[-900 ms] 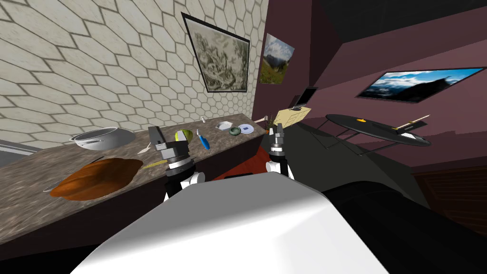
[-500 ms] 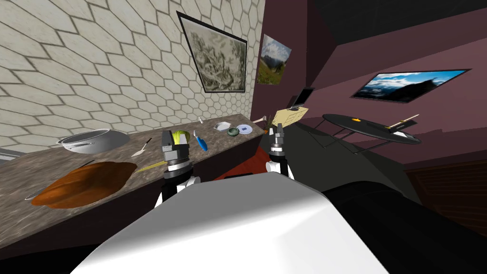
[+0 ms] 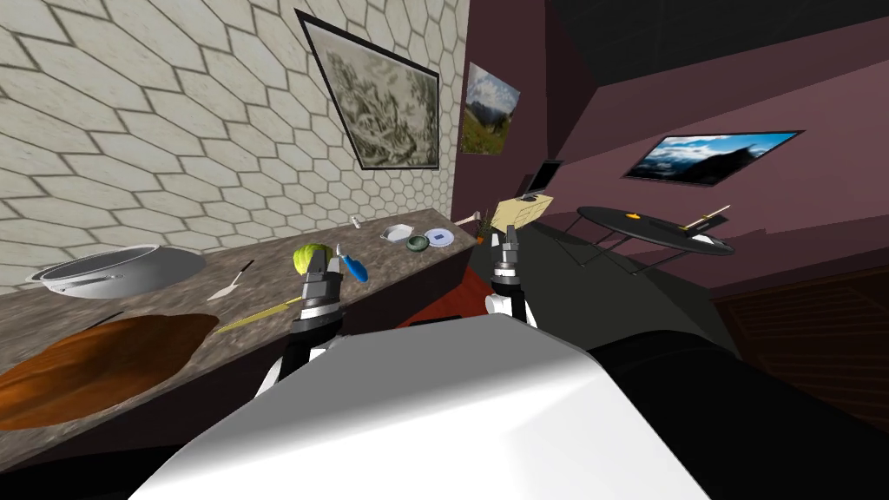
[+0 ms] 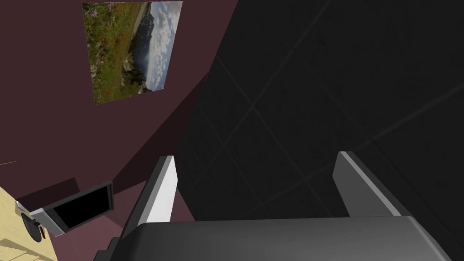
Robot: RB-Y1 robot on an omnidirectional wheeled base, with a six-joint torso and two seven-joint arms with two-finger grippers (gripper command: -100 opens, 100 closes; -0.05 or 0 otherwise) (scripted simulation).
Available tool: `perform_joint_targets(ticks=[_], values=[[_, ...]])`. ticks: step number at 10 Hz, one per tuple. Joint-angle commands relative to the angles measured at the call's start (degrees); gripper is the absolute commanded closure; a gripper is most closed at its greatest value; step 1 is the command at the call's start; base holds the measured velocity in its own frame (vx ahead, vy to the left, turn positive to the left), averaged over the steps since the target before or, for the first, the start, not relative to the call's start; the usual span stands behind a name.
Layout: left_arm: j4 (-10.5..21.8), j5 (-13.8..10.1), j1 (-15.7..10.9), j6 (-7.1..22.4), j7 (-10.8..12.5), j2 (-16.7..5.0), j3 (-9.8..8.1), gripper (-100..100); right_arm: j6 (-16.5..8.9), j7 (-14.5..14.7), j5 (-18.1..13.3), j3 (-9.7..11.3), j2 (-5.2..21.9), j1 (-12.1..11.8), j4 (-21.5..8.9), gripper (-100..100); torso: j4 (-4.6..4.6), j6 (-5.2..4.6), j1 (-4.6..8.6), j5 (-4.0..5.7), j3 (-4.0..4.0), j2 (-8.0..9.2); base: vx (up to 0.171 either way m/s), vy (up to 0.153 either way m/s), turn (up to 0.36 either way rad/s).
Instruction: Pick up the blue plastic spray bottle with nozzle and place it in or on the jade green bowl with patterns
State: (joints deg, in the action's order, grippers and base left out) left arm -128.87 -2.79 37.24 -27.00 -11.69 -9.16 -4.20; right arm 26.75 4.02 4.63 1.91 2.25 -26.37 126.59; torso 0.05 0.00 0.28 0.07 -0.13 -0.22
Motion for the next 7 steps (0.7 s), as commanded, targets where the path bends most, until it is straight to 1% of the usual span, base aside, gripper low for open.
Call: perform_joint_targets(ticks=[1,5,6,7], values=[[0.74,-0.13,2.28,1.54,-0.15,-1.46,-1.90,-100,0.00,0.00,0.00,0.00,0.00,0.00,0.00,0,0.00,0.00,0.00,0.00,0.00,0.00,0.055,-0.063,-0.078],[2.92,0.17,6.82,5.73,-1.13,-3.98,-5.54,-100,0.00,0.00,0.00,0.00,0.00,0.00,0.00,0,-0.02,0.00,-0.02,0.00,0.04,0.07,0.050,-0.067,-0.092],[2.92,0.17,6.82,5.73,-1.13,-3.98,-5.54,-100,0.00,0.00,0.00,0.00,0.00,0.00,0.00,0,-0.01,0.00,-0.05,-0.01,0.02,0.04,0.039,-0.039,-0.024],[3.46,0.24,7.88,6.72,-1.36,-4.62,-6.40,-100,0.00,0.00,0.00,-0.01,0.00,0.00,0.00,0,-0.02,0.01,-0.11,-0.02,0.05,0.08,0.030,-0.033,-0.064]])
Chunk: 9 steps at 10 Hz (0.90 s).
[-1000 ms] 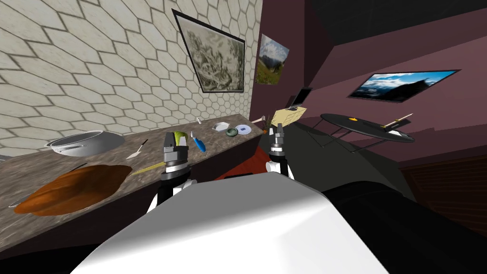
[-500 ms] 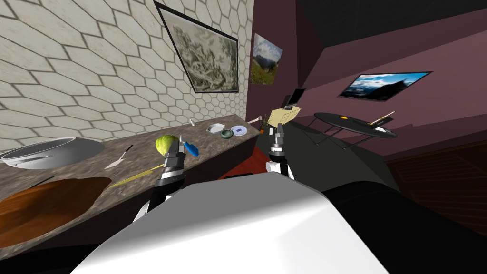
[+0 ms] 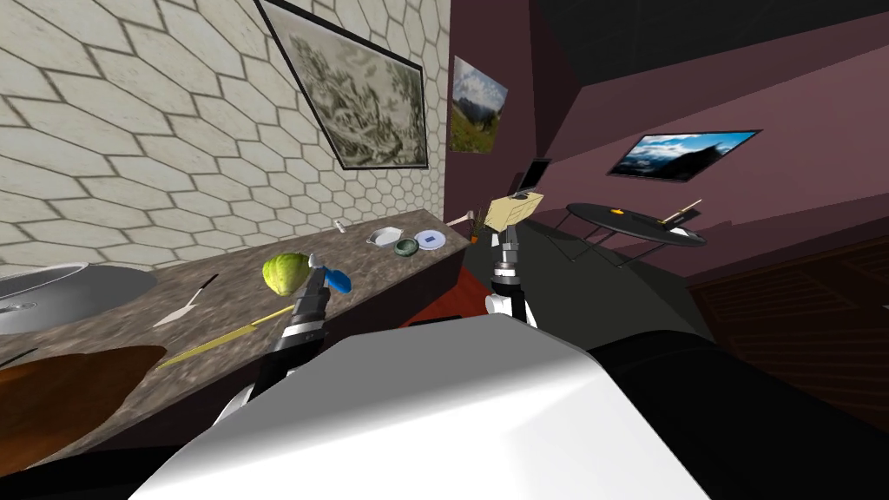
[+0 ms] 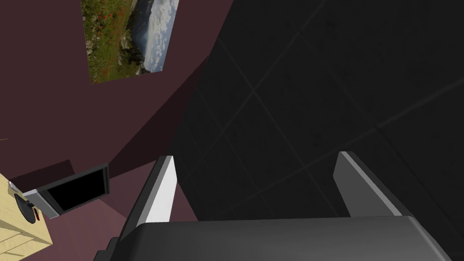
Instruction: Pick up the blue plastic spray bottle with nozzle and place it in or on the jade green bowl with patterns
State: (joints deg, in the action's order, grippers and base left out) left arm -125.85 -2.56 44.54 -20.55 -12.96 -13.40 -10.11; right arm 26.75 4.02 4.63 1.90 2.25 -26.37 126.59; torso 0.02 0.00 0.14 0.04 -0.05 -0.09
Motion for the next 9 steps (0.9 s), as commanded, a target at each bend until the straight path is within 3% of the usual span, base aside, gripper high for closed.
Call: perform_joint_targets(ticks=[1,8,9], values=[[0.96,0.08,1.61,1.24,-0.32,-1.03,-1.32,-100,0.00,0.00,0.00,0.00,0.00,0.00,0.00,0,0.00,0.00,0.00,0.00,0.00,0.00,0.043,-0.045,-0.093],[4.47,0.53,8.39,7.58,-1.78,-5.97,-6.80,-100,0.00,0.00,0.00,0.00,0.00,0.00,0.00,0,0.01,0.00,0.08,0.02,-0.03,-0.05,0.048,-0.054,-0.079],[5.49,0.66,10.36,9.42,-2.21,-7.94,-8.39,-100,0.00,0.00,0.00,0.00,0.00,0.00,0.00,0,0.01,0.00,0.04,0.01,-0.02,-0.04,0.060,-0.062,-0.144]])
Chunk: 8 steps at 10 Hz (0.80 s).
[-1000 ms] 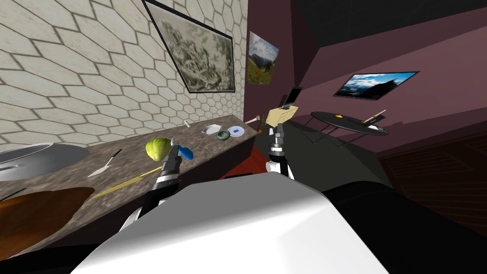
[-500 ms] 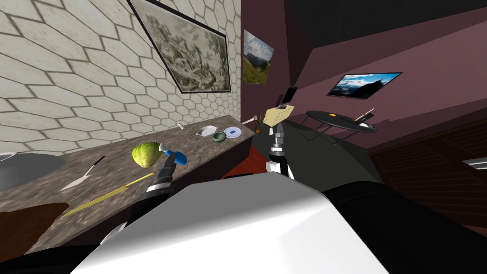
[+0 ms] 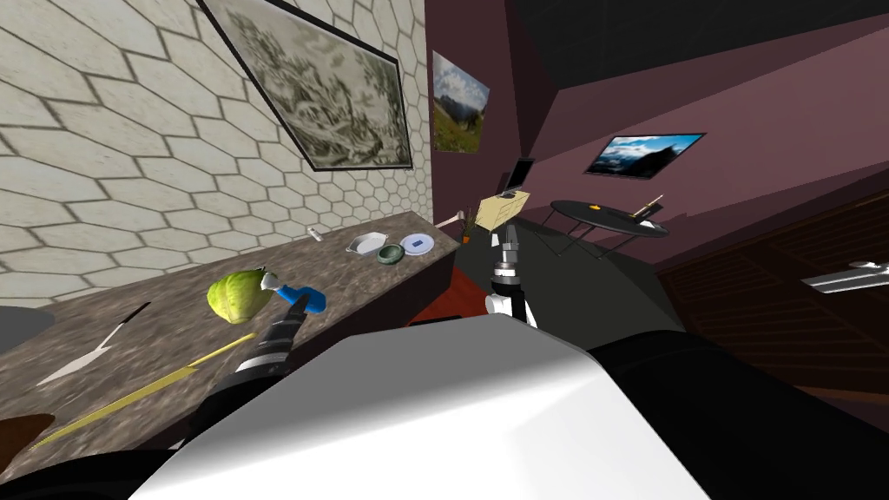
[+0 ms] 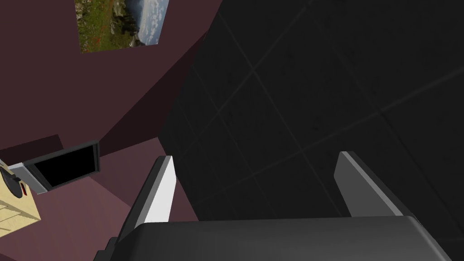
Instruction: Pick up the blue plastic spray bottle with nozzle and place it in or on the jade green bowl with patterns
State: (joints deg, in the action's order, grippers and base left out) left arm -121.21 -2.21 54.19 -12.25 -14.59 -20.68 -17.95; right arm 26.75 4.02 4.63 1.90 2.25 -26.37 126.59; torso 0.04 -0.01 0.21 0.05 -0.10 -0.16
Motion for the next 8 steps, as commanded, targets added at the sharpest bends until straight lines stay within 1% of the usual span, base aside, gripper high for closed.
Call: perform_joint_targets(ticks=[1,8], values=[[1.39,0.39,1.72,2.07,-0.79,-1.80,-1.37,-100,0.00,0.00,0.00,0.00,0.00,0.00,0.00,0,0.00,0.00,0.00,0.00,0.00,0.00,0.081,-0.070,-0.110],[5.76,0.93,9.64,9.60,-2.51,-11.11,-7.82,-100,0.00,0.00,0.00,0.00,0.00,0.00,0.00,0,0.00,0.01,0.00,0.01,-0.01,0.00,0.062,-0.059,-0.093]])
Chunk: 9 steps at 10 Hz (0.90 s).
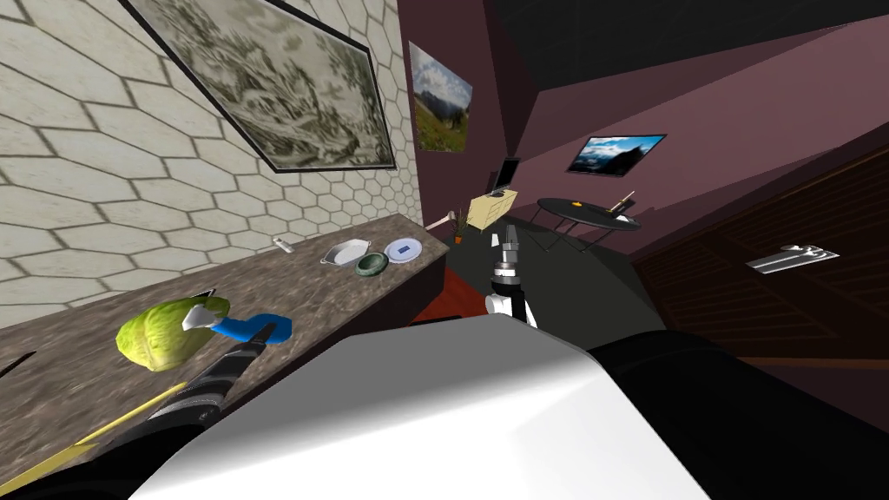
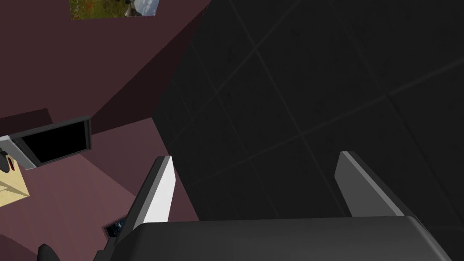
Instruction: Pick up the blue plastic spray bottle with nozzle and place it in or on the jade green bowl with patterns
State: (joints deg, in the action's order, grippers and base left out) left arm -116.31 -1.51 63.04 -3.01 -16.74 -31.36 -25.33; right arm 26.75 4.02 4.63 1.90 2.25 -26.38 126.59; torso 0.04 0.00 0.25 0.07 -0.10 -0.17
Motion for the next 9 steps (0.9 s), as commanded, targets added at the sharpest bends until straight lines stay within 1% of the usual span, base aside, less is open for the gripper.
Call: perform_joint_targets(ticks=[1,4,6,7,8,9], values=[[1.54,0.32,1.98,1.49,-0.62,-1.65,-1.42,-100,0.00,0.00,0.00,0.00,0.00,0.00,0.00,0,0.00,0.00,0.00,0.00,0.00,0.00,0.077,-0.066,-0.107],[3.50,0.56,5.29,4.70,-1.34,-4.89,-4.16,-100,0.00,0.00,0.00,0.00,0.00,0.00,0.00,0,0.01,0.01,-0.03,-0.01,-0.02,-0.03,0.070,-0.056,-0.096],[4.60,0.69,7.09,6.48,-1.73,-6.65,-5.67,-100,0.00,0.00,0.00,0.00,0.00,0.00,0.00,0,0.00,0.01,-0.02,0.00,-0.01,-0.02,0.060,-0.042,-0.080],[5.40,0.78,8.37,7.74,-2.01,-8.01,-6.74,-100,0.00,0.00,0.00,0.00,0.00,0.00,0.00,0,0.00,0.01,-0.07,-0.02,0.00,0.01,0.064,-0.048,-0.104],[5.18,0.77,7.42,6.84,-1.83,-7.27,-6.02,-100,0.00,0.00,0.00,0.00,0.00,0.00,0.00,0,0.00,0.01,-0.04,-0.02,0.00,0.00,0.030,-0.022,-0.015],[5.29,0.80,7.51,7.06,-1.93,-7.36,-6.11,0,0.00,0.00,0.00,-0.01,0.00,0.00,0.00,0,-0.02,0.03,-0.11,-0.03,0.05,0.09,0.005,-0.004,0.004]])
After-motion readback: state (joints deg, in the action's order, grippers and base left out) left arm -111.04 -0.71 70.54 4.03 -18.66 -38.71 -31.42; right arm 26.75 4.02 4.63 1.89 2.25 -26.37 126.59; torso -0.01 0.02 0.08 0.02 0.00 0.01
